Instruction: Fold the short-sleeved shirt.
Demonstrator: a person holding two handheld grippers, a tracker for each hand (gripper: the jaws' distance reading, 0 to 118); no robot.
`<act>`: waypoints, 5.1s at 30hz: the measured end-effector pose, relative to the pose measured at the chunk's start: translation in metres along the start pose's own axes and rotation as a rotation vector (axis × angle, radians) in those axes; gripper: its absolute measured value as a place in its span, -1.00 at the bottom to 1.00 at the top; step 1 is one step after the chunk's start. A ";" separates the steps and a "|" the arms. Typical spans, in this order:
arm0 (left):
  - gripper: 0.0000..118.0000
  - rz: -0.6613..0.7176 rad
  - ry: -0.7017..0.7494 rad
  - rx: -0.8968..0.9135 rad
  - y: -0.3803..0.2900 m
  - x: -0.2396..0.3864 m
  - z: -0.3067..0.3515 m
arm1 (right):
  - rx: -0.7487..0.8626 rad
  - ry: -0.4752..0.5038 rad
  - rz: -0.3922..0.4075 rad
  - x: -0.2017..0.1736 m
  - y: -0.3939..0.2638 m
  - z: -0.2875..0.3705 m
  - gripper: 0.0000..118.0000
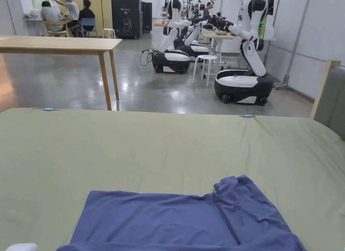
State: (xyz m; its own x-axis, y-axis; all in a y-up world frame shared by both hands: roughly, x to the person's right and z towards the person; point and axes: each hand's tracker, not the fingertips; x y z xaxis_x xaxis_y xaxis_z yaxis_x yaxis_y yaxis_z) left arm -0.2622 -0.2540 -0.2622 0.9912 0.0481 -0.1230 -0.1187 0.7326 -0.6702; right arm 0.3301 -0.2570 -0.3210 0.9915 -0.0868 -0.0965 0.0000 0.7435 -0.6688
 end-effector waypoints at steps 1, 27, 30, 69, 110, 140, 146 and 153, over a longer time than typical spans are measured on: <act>0.97 -0.016 0.015 0.062 0.010 0.000 0.008 | 0.079 0.012 0.016 -0.006 0.011 0.010 0.97; 0.94 -0.081 0.173 -0.104 0.157 0.018 -0.265 | 0.064 -0.076 0.126 -0.042 0.123 -0.134 -0.91; 0.61 -0.097 0.198 -0.133 0.161 0.037 -0.271 | 0.001 -0.116 0.141 -0.027 0.135 -0.166 0.14; -0.87 -0.085 -0.009 -0.073 -0.022 -0.005 -0.009 | -0.055 -0.068 0.133 -0.004 -0.028 -0.025 -0.92; 1.00 1.012 -0.807 -0.154 -0.074 -0.115 -0.107 | 0.285 0.071 0.065 -0.148 0.028 -0.012 -0.97; -0.95 -0.526 -0.087 0.028 0.013 0.203 -0.058 | 0.253 0.073 0.038 -0.136 0.017 -0.005 -0.97; -0.04 -0.408 -0.128 -0.127 -0.025 0.215 -0.114 | 0.243 0.075 0.044 -0.129 0.010 0.001 -0.97; 0.93 0.090 -0.475 -0.060 0.021 0.134 -0.075 | 0.235 0.083 0.028 -0.124 0.009 0.000 -0.97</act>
State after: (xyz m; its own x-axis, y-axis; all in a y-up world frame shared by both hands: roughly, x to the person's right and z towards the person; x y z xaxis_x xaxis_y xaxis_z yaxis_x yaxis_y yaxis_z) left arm -0.1359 -0.2836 -0.3478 0.8923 0.4237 0.1558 -0.1943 0.6719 -0.7147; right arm 0.2075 -0.2395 -0.3151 0.9775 -0.1108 -0.1797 0.0122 0.8794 -0.4759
